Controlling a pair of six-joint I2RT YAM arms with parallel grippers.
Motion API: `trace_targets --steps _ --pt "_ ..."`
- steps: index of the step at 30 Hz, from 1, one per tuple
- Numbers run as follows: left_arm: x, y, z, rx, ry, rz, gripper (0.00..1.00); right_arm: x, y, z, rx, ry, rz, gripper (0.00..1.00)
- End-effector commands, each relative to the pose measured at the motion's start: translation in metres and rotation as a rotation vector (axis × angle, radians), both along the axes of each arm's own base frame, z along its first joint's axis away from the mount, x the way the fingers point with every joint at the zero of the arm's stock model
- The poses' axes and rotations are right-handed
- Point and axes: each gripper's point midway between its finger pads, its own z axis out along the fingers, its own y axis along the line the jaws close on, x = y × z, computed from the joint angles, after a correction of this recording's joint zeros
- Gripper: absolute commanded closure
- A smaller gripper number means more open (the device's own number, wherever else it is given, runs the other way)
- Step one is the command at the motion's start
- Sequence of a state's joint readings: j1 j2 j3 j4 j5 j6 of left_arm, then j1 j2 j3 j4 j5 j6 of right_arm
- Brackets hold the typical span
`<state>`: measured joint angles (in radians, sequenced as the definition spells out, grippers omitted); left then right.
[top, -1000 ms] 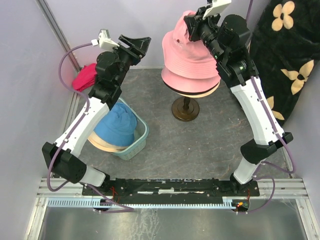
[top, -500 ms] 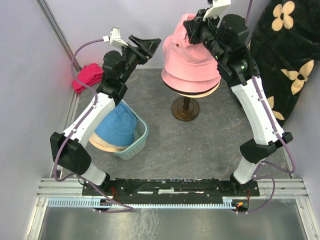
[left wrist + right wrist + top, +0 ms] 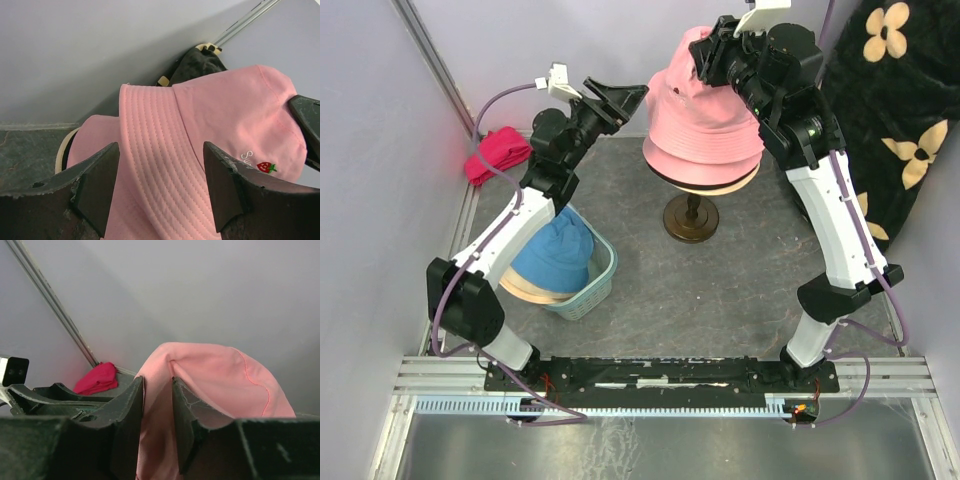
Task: Stack the hats
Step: Stack the hat on the hat.
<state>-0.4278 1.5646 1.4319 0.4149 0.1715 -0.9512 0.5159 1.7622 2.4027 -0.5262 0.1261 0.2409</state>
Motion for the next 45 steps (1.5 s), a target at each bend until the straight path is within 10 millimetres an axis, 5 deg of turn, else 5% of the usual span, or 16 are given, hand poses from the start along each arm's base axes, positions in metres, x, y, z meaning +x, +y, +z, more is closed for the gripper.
trace_targets --steps 1,21,31,38,45 --pt "-0.005 -0.007 0.008 -0.041 -0.041 -0.047 0.25 -0.008 -0.009 0.024 0.058 -0.042 -0.017 0.60" --pt "0.009 -0.008 0.005 -0.137 -0.009 -0.062 0.24 -0.037 -0.041 0.046 0.174 -0.096 -0.084 0.42" --pt "0.013 -0.013 0.003 -0.150 0.002 -0.089 0.23 -0.049 -0.053 0.041 0.230 -0.082 -0.098 0.40" --pt "0.015 -0.013 -0.002 -0.149 0.016 -0.094 0.23 -0.063 -0.088 0.038 0.329 -0.100 -0.209 0.39" --pt "0.017 -0.011 0.005 -0.211 0.000 -0.114 0.23 -0.062 -0.131 0.000 0.518 -0.027 -0.319 0.40"
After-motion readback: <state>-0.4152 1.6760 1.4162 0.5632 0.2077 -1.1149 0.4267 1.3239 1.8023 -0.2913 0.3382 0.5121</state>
